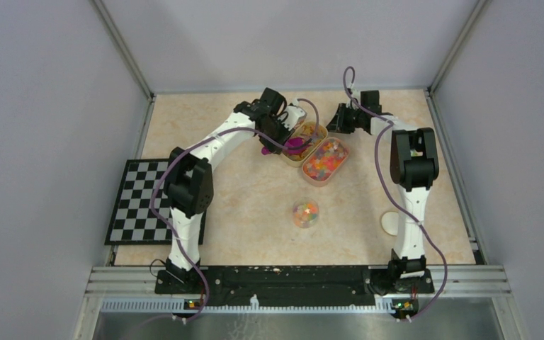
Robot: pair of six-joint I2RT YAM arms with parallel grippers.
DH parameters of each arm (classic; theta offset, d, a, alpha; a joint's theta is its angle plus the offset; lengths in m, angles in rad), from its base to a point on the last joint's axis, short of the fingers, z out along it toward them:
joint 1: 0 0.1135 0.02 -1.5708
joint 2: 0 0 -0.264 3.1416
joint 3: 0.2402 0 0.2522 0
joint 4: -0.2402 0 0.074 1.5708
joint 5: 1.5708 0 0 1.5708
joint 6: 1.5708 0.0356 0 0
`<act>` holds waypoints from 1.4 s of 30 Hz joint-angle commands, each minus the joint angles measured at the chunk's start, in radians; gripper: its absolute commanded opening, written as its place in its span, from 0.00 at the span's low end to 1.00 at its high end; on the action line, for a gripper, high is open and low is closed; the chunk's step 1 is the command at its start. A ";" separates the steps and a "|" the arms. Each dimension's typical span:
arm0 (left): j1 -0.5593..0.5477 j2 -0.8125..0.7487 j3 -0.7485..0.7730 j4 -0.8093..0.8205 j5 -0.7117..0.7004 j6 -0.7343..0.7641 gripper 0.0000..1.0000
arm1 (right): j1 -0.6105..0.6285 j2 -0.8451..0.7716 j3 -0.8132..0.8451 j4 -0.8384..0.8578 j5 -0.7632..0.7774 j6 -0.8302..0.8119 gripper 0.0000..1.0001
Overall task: Pack the candies
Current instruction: Scoop the fake candies from the storage box.
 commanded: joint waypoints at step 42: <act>0.003 -0.214 -0.442 0.446 0.006 0.036 0.00 | -0.004 -0.053 -0.036 0.084 -0.042 0.033 0.18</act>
